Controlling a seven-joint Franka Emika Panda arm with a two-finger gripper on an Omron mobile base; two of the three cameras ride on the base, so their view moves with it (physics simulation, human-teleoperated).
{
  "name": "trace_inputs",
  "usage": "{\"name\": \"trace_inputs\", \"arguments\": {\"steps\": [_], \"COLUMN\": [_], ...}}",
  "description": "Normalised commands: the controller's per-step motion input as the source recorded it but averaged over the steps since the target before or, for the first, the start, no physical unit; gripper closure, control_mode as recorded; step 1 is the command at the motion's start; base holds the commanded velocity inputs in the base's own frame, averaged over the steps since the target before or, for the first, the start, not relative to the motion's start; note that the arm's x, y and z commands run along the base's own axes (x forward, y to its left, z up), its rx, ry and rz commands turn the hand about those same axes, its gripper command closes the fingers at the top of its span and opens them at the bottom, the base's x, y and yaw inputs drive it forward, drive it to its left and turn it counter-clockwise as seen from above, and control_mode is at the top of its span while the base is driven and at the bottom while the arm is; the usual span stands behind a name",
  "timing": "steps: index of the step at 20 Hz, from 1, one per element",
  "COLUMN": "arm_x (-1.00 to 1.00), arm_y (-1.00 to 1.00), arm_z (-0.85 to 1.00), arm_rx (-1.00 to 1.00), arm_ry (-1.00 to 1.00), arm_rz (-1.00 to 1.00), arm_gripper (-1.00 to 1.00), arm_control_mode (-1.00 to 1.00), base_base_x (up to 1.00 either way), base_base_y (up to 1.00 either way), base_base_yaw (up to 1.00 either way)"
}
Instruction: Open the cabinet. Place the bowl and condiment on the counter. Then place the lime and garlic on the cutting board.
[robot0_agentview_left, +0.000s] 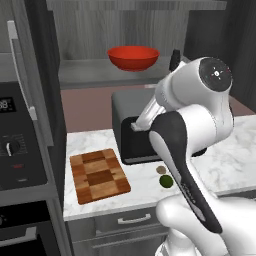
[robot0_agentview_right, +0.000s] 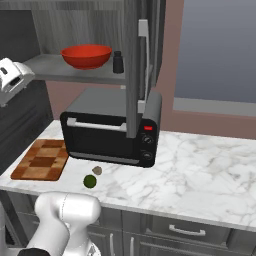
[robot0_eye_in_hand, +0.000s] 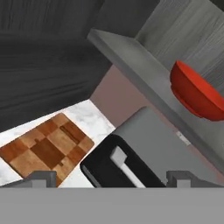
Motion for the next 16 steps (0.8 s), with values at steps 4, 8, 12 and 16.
{"name": "trace_inputs", "arguments": {"steps": [4, 8, 12, 16], "arm_x": [0.3, 0.41, 0.4, 0.42], "arm_y": [-0.17, -0.09, -0.15, -0.19], "arm_z": [0.23, 0.24, 0.17, 0.13], "arm_rx": [0.0, 0.02, 0.05, 0.08], "arm_ry": [-0.07, -0.1, -0.08, -0.02], "arm_rz": [-0.19, -0.15, -0.08, -0.01], "arm_gripper": [-1.0, -1.0, -1.0, -1.0], "arm_control_mode": [-1.0, -1.0, -1.0, -1.0], "base_base_x": [0.0, 0.0, 0.0, 0.0], "base_base_y": [0.0, 0.0, 0.0, 0.0], "base_base_yaw": [0.0, 0.0, 0.0, 0.0]}}
